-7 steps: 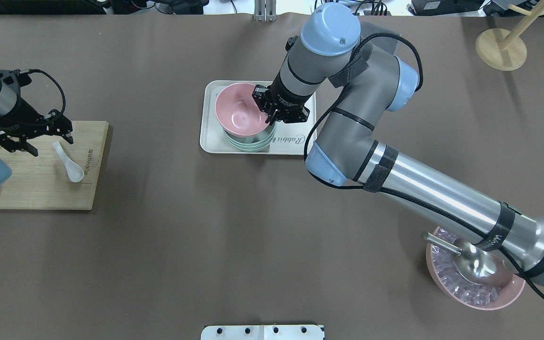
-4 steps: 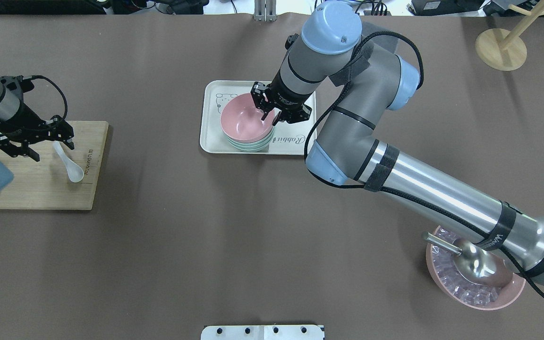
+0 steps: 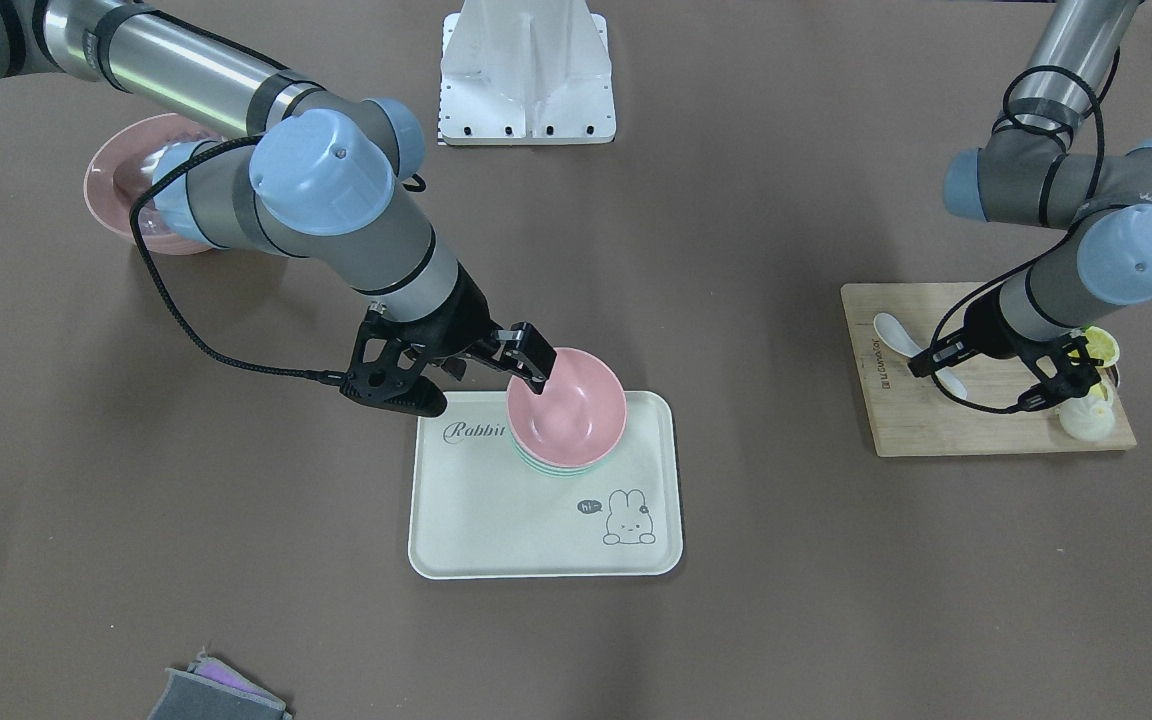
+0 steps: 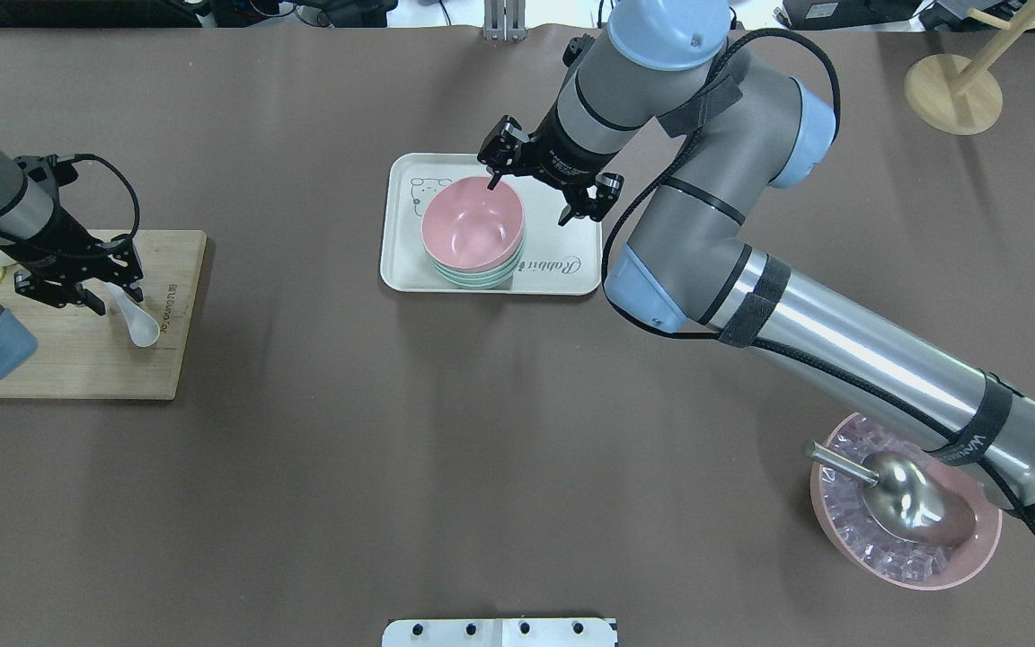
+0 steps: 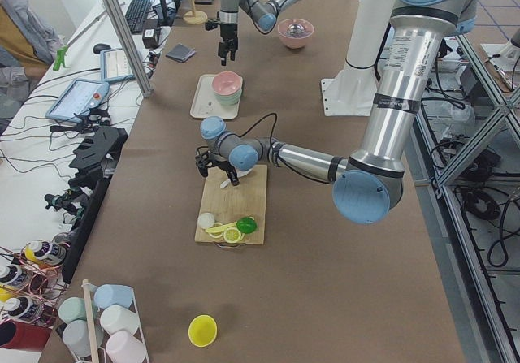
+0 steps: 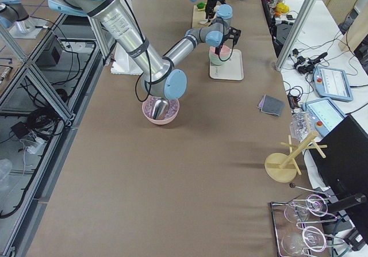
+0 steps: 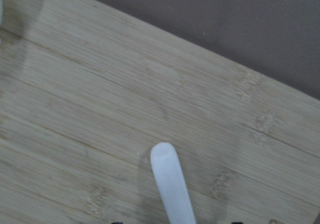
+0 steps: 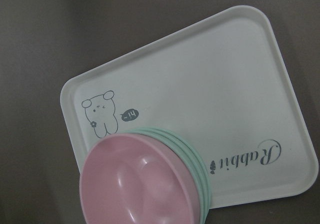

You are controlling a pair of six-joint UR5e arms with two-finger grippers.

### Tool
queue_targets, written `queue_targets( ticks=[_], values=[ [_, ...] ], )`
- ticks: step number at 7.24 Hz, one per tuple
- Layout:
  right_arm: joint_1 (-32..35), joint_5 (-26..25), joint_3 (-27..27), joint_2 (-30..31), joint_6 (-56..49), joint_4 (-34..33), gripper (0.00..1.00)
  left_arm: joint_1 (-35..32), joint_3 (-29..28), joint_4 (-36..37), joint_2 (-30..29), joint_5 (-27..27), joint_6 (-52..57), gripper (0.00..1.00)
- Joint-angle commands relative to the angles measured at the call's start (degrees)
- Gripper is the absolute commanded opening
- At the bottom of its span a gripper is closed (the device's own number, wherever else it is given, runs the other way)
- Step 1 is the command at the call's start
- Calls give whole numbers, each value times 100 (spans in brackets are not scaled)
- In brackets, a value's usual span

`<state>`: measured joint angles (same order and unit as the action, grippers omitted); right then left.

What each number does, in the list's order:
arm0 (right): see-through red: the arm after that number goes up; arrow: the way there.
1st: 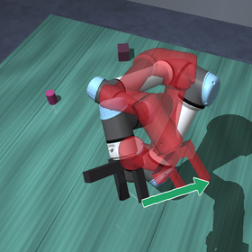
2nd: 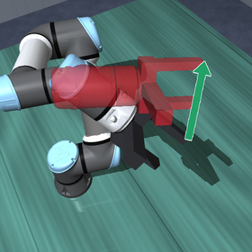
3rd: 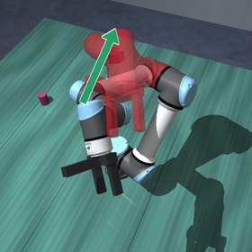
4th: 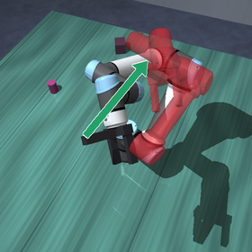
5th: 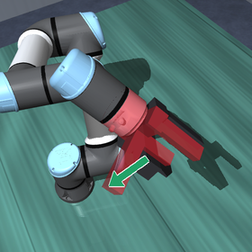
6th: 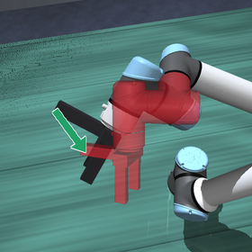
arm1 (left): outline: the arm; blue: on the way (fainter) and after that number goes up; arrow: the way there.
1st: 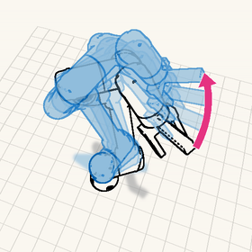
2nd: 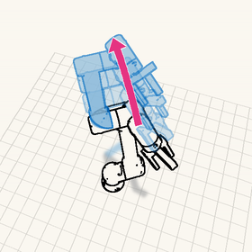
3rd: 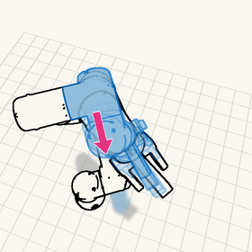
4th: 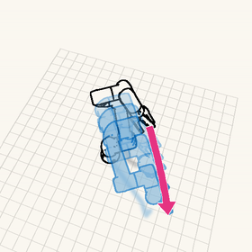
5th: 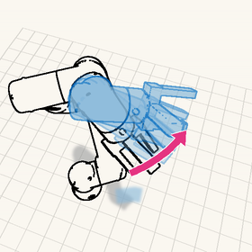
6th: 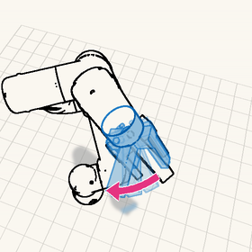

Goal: Stack pink bowl on green and place spoon
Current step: 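Open the right gripper and raise it while the left gripper lifts the white spoon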

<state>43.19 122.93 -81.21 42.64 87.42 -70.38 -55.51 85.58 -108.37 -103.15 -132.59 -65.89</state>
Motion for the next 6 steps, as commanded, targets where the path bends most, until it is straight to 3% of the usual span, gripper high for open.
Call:
queue_targets(
  ticks=[1, 3, 4, 6],
  values=[
    [66, 12, -87, 42, 3, -2, 100, 5, 37, -9, -12, -13, -247, 5],
    [119, 29, -88, 43, 3, -2, 100, 5, 64, 9, -39, -91, -249, 0],
    [206, 168, -96, 51, 3, -2, 100, 5, 99, 44, -161, -527, -257, 0],
    [583, 564, -699, 776, -354, -10, 100, 5, 178, 88, -739, -619, -711, 0]
  ],
)
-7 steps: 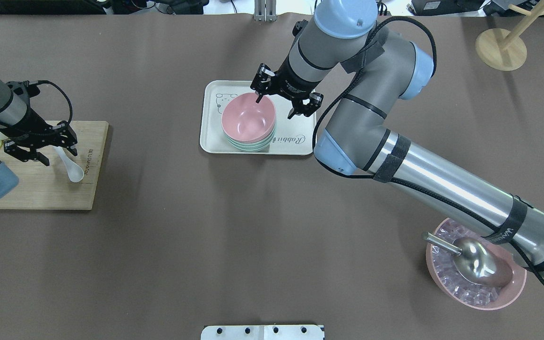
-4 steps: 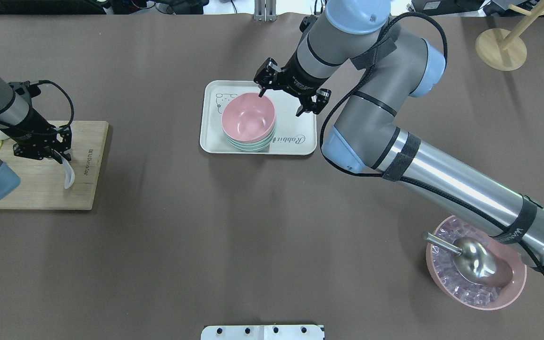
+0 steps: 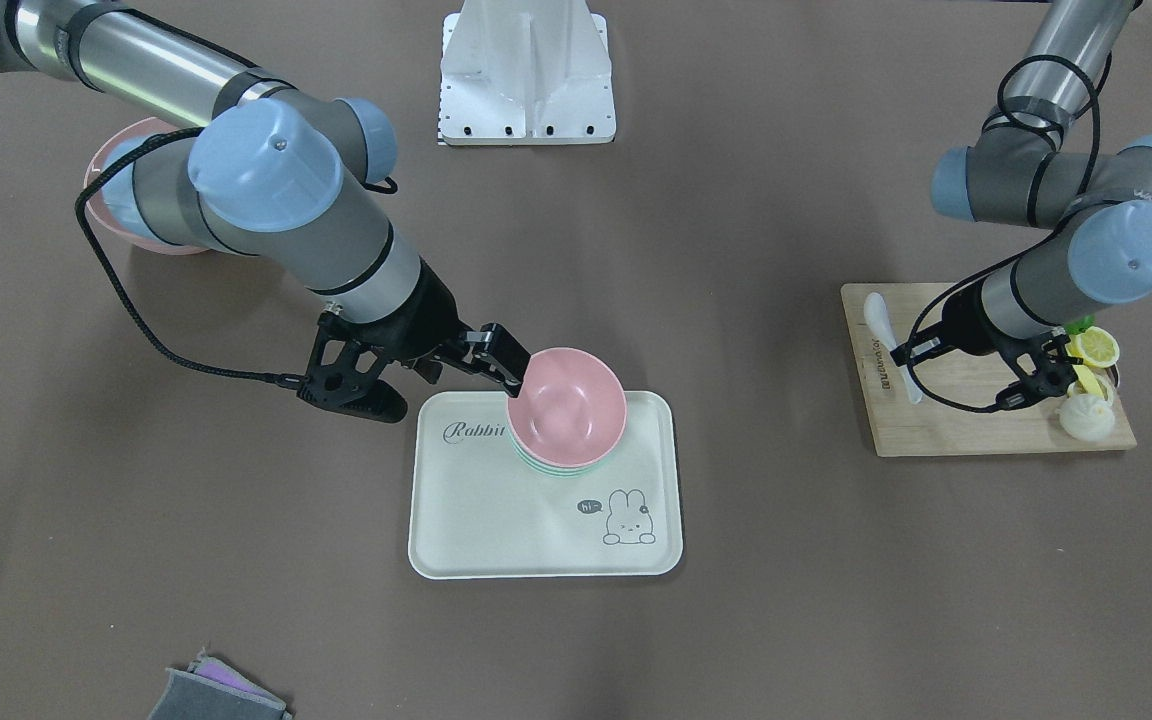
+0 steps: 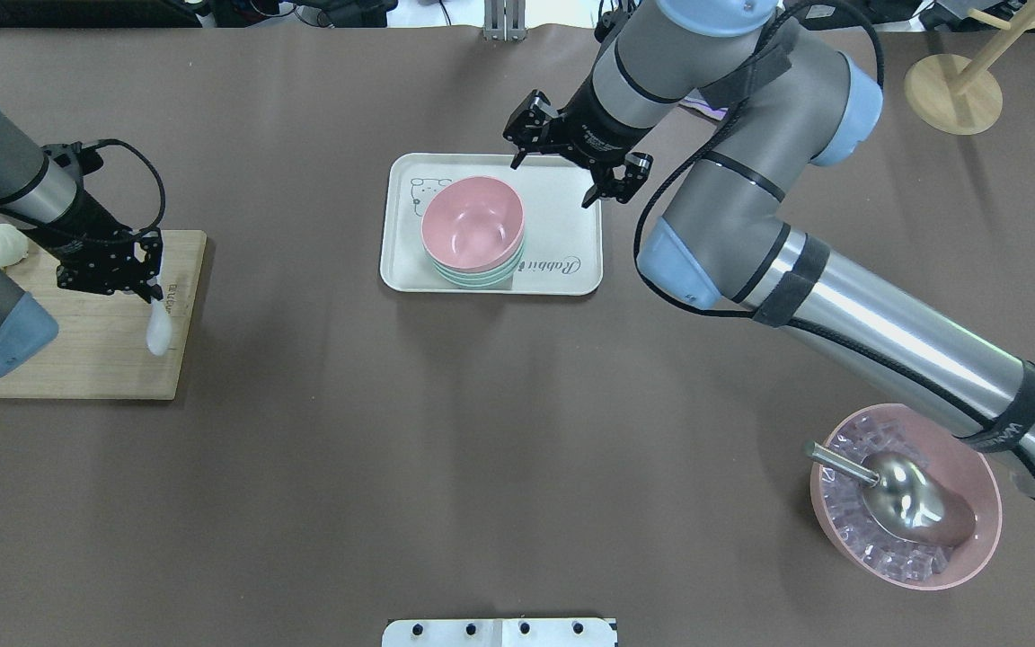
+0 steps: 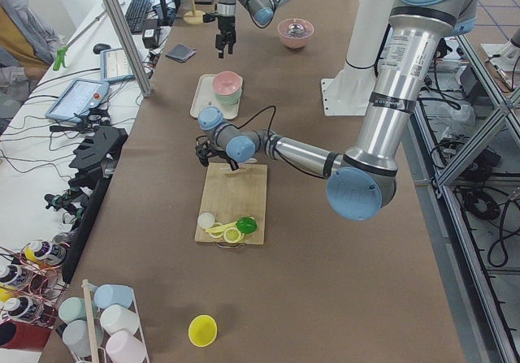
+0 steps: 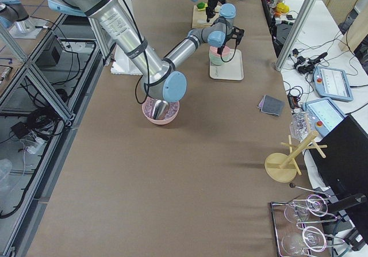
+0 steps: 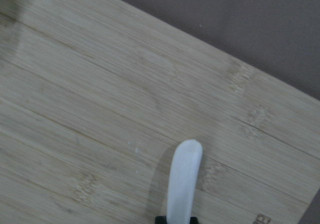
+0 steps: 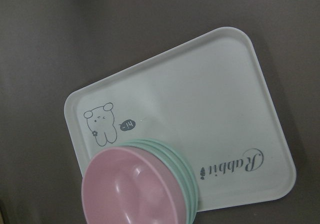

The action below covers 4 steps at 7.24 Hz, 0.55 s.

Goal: Stack pink bowl on green and place spoon
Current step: 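Open the right gripper and raise it while the left gripper lifts the white spoon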

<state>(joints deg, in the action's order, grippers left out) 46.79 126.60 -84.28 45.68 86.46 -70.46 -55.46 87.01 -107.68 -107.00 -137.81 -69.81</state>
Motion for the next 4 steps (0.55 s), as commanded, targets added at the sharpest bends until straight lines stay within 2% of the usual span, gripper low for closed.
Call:
queue_targets(
  ticks=[1, 2, 4],
  values=[
    [478, 425, -614, 851, -722, -47, 100, 35, -25, 28, -800, -88, -706, 0],
    [776, 705, -668, 1150, -1058, -39, 100, 166, -130, 28, -1257, -79, -1162, 0],
    [1278, 901, -931, 1870, -1926, -38, 100, 377, -831, -7, -2426, -53, -1867, 0]
  ],
)
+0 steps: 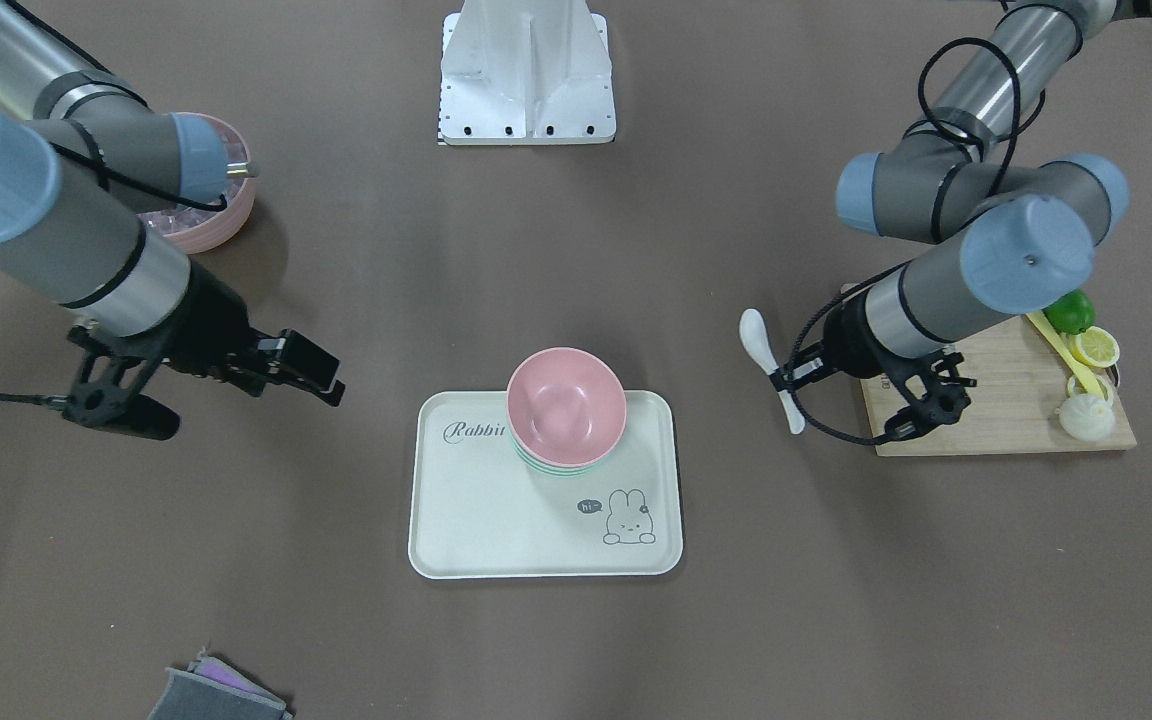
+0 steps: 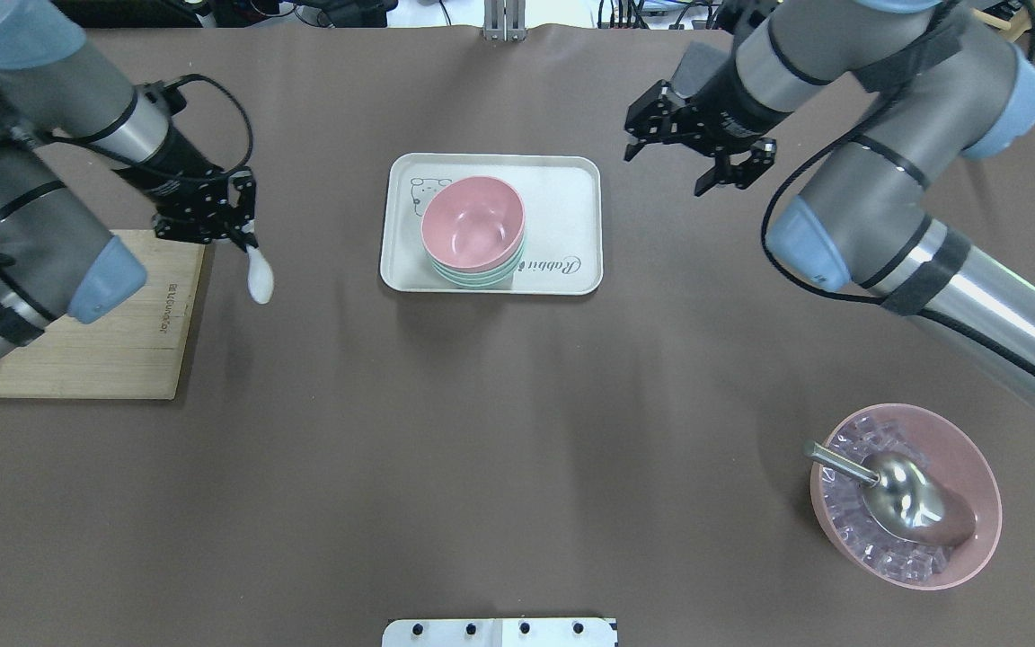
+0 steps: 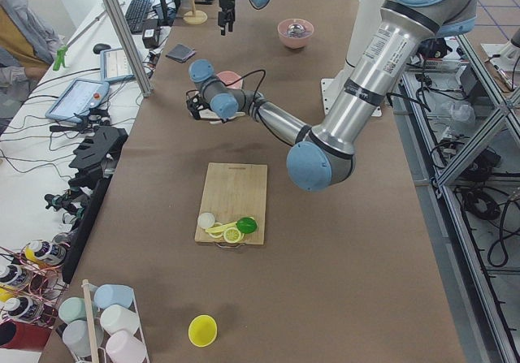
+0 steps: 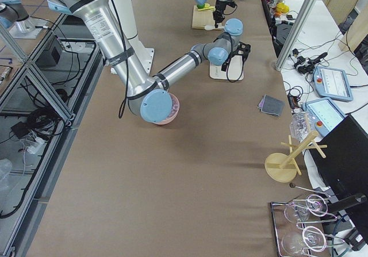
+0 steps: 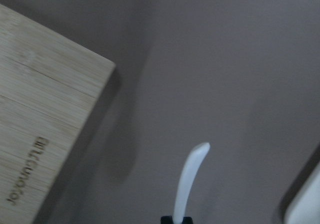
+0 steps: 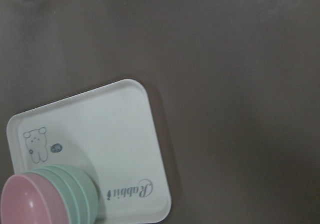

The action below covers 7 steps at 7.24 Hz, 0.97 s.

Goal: Stack pink bowl on green and place spoon
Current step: 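Carry the white spoon with the left gripper and drop it into the pink bowl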

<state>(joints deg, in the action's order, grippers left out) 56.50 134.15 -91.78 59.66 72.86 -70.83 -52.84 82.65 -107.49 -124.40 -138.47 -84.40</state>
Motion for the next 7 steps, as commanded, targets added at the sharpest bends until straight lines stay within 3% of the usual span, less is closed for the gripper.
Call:
queue_targets(
  ticks=[1, 3, 4, 5, 6, 7],
  values=[
    [448, 207, -243, 755, -963, -1, 100, 150, -695, -53, -1125, 187, -558, 0],
    [519, 208, -287, 1029, -1274, 17, 100, 379, -925, -105, -1628, 802, -700, 0],
    [528, 208, -296, 1108, -1309, 25, 100, 405, -987, -306, -1657, 813, -718, 0],
    [528, 208, -314, 1118, -1310, 26, 100, 615, -1023, -604, -1614, 1030, -718, 99],
    [528, 199, -314, 1118, -1310, 26, 100, 695, -953, -737, -1509, 1250, -840, 98],
    [537, 199, -314, 1118, -1310, 26, 100, 635, -431, -660, -1134, 1131, -832, 98]
  ],
)
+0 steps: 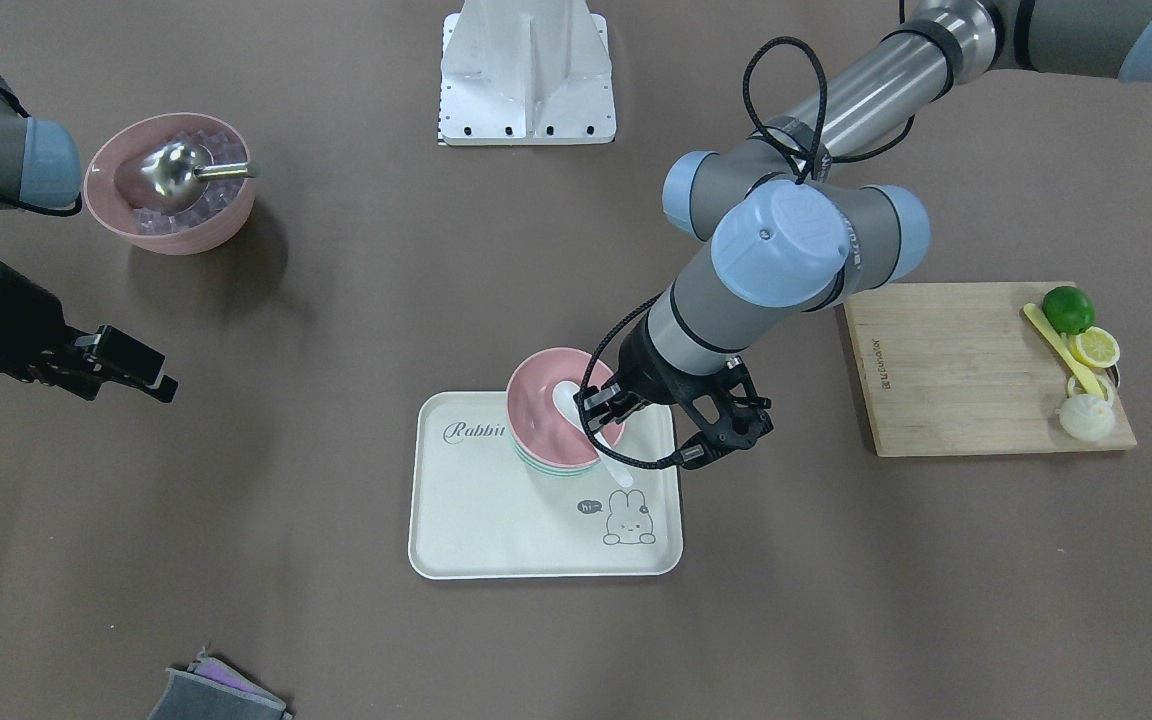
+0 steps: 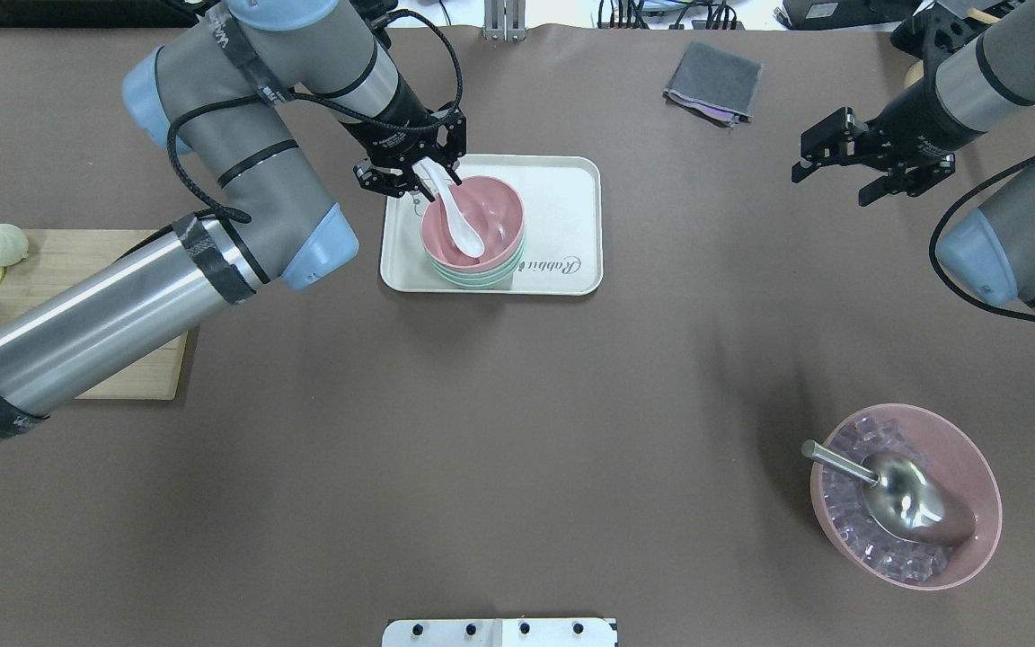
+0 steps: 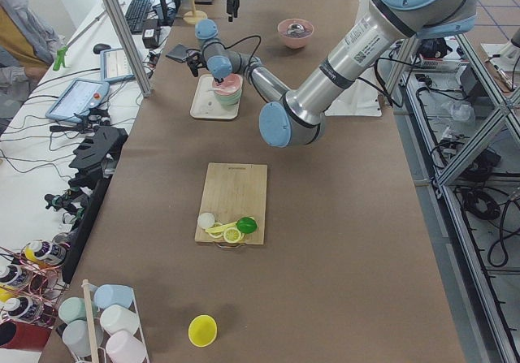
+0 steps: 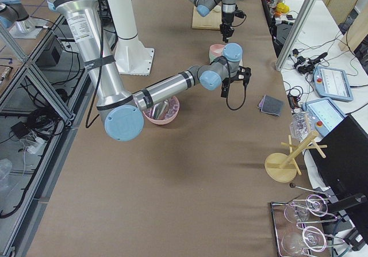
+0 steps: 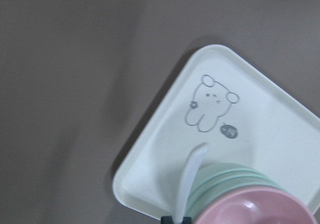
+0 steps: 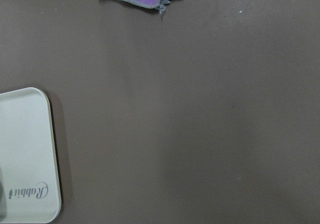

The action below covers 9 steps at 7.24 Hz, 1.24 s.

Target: Stack pink bowl on green and place spoon

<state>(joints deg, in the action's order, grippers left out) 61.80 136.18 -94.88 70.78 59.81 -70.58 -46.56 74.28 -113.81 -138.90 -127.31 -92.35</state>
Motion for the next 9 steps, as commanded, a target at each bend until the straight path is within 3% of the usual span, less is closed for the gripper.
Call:
queue_targets(
  ticks=[1, 2, 3, 6, 7, 9],
  values=[
    [16, -12, -4, 32, -4, 0, 100, -306, 1082, -36, 1121, -448, 32, 98],
    [103, -3, -4, 67, -22, 0, 100, -718, 1393, -54, 1546, -801, 120, 98],
    [269, 14, -13, 198, -352, -8, 100, -897, 1857, -37, 2107, -831, 912, 98],
    [1068, 32, 92, 953, -2405, -113, 100, -1800, 2380, 25, 4075, -831, 4518, 98],
    [1340, 6, 127, 981, -3378, -758, 100, -2143, 2363, 25, 4665, -831, 5638, 98],
    [1789, -82, 276, 929, -5480, -2043, 100, -2776, 2153, 496, 4908, -822, 7154, 98]
  ],
)
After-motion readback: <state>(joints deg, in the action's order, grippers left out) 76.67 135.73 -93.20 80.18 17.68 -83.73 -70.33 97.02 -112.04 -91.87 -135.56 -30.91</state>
